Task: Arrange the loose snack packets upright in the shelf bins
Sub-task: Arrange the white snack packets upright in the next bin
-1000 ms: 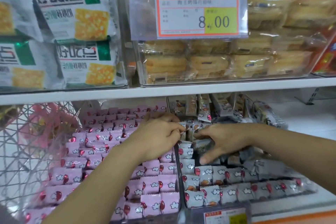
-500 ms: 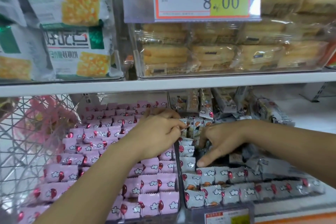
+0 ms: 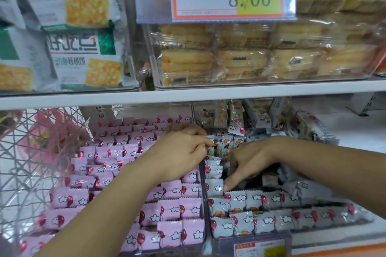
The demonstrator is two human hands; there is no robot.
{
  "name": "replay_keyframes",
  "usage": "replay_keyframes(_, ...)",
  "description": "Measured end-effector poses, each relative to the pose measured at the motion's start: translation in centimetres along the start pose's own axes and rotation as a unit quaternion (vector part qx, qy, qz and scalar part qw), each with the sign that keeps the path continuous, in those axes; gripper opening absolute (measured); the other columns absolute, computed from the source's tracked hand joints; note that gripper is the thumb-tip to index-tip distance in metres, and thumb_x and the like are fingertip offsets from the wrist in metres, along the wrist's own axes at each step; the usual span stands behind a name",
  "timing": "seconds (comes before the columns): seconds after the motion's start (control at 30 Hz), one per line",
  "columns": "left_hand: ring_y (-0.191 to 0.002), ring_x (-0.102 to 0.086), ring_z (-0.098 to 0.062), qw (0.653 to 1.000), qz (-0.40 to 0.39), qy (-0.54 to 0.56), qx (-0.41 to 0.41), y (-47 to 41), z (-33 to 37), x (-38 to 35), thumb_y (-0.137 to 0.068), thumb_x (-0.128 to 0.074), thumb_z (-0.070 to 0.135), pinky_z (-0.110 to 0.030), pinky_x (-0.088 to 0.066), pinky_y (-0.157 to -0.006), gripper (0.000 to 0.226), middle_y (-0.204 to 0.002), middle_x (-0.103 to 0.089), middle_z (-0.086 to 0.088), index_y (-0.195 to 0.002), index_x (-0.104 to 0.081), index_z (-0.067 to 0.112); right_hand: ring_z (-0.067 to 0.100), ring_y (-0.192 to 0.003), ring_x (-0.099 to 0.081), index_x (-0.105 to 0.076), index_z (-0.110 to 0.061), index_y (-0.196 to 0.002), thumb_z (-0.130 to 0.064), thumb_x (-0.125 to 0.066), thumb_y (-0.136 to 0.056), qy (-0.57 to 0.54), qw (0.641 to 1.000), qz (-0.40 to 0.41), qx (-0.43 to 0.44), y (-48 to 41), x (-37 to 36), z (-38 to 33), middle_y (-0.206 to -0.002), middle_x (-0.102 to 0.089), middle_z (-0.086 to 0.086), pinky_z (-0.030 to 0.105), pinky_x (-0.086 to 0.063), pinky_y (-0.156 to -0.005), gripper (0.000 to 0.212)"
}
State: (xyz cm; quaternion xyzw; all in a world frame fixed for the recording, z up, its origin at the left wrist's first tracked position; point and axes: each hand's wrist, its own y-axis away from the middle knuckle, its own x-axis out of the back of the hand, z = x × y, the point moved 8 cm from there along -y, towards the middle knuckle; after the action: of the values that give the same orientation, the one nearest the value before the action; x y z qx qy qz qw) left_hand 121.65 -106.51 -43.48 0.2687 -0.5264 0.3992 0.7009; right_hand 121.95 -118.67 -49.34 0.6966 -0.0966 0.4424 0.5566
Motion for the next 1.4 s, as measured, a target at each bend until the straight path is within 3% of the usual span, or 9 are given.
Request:
replay_keyframes(0.2, -0.129, -0.033, -0.012, 1.000, -0.001, -0.002, 0.000, 0.0, -0.1, 0.0, -0.082, -0.019, 0.042, -0.042, -0.020, -0.113, 0.058, -0.135, -0.045, 0.017, -0.126, -0.058, 0.037, 0.021, -0.126, -0.038, -0.060, -0.025, -0.082, -0.088, -0.043, -0.065, 0.040, 0.998, -0.002, 0.039, 0.0, -0.3, -0.2, -0.133, -0.039, 0.000, 0.042, -0.034, -0.106, 0.067)
replay_keyframes(0.4, -0.128, -0.033, -0.012, 1.000, -0.007, 0.005, 0.003, 0.1, 0.0, 0.0, -0.082, -0.019, 0.042, -0.043, -0.021, -0.113, 0.059, -0.134, -0.046, 0.017, -0.126, -0.058, 0.037, 0.000, -0.071, -0.042, -0.047, -0.029, -0.061, -0.082, -0.046, -0.071, -0.013, 0.999, 0.015, 0.028, -0.5, 0.0, 0.1, -0.071, -0.042, -0.015, 0.032, -0.039, -0.085, 0.054)
replay_keyframes(0.53, -0.129, -0.033, -0.012, 1.000, -0.014, 0.005, 0.007, 0.1, 0.0, 0.0, -0.085, -0.020, 0.041, -0.045, -0.021, -0.113, 0.057, -0.135, -0.045, 0.017, -0.127, -0.057, 0.037, 0.016, -0.112, -0.050, -0.067, -0.017, -0.093, -0.089, -0.044, -0.063, -0.051, 0.998, 0.034, -0.011, 0.7, -0.1, 0.8, -0.118, -0.051, -0.002, 0.038, -0.042, -0.099, 0.081)
replay_keyframes(0.63, -0.129, -0.031, -0.012, 1.000, -0.013, -0.004, 0.006, 0.2, 0.0, 0.1, -0.087, -0.020, 0.041, -0.042, -0.017, -0.114, 0.054, -0.134, -0.046, 0.016, -0.125, -0.058, 0.036, 0.018, -0.121, -0.045, -0.057, -0.008, -0.122, -0.088, -0.044, -0.064, -0.076, 0.993, 0.088, 0.006, 1.8, 0.6, 0.9, -0.132, -0.043, -0.001, 0.042, -0.041, -0.103, 0.100)
replay_keyframes(0.8, -0.131, -0.030, -0.013, 1.000, -0.007, -0.007, 0.003, 0.0, 0.1, 0.2, -0.080, -0.019, 0.041, -0.043, -0.015, -0.115, 0.060, -0.133, -0.047, 0.016, -0.123, -0.060, 0.036, 0.028, -0.123, -0.048, -0.060, -0.012, -0.117, -0.074, -0.046, -0.064, -0.078, 0.994, 0.079, -0.002, 1.5, 0.4, 0.8, -0.135, -0.047, 0.007, 0.049, -0.042, -0.100, 0.083)
replay_keyframes(0.97, -0.131, -0.030, -0.014, 1.000, -0.011, -0.011, 0.000, 0.1, 0.2, 0.1, -0.081, -0.018, 0.041, -0.045, -0.014, -0.115, 0.060, -0.132, -0.047, 0.015, -0.123, -0.060, 0.035, 0.018, -0.135, -0.033, -0.048, -0.025, -0.135, -0.067, -0.051, -0.081, -0.106, 0.994, 0.016, -0.014, 1.0, 0.0, 0.9, -0.148, -0.036, -0.005, 0.038, -0.029, -0.110, 0.068)
replay_keyframes(1.03, -0.132, -0.030, -0.014, 1.000, -0.012, -0.013, 0.001, 0.1, 0.2, 0.2, -0.081, -0.018, 0.041, -0.045, -0.014, -0.115, 0.060, -0.132, -0.047, 0.016, -0.124, -0.060, 0.036, 0.017, -0.131, -0.037, -0.057, -0.028, -0.126, -0.071, -0.049, -0.080, -0.094, 0.995, -0.006, -0.013, 0.9, -0.2, 0.6, -0.141, -0.044, -0.007, 0.040, -0.029, -0.110, 0.064)
replay_keyframes(1.17, -0.132, -0.030, -0.014, 1.000, -0.010, -0.023, -0.003, 0.0, 0.3, 0.1, -0.081, -0.018, 0.042, -0.045, -0.013, -0.115, 0.060, -0.134, -0.046, 0.015, -0.125, -0.059, 0.036, 0.007, -0.088, -0.050, -0.058, -0.035, -0.068, -0.074, -0.047, -0.076, -0.064, 0.998, 0.001, 0.006, -0.1, -0.2, 0.5, -0.083, -0.053, -0.019, 0.036, -0.039, -0.095, 0.042)
replay_keyframes(1.4, -0.132, -0.033, -0.016, 1.000, -0.004, -0.017, -0.001, 0.0, 0.1, 0.1, -0.081, -0.019, 0.042, -0.047, -0.014, -0.115, 0.059, -0.134, -0.047, 0.015, -0.123, -0.060, 0.036, 0.009, -0.088, -0.050, -0.057, -0.028, -0.071, -0.069, -0.044, -0.082, 0.098, 0.992, 0.006, 0.085, 0.2, -0.2, -0.5, -0.084, -0.052, -0.012, 0.033, -0.037, -0.085, 0.044)
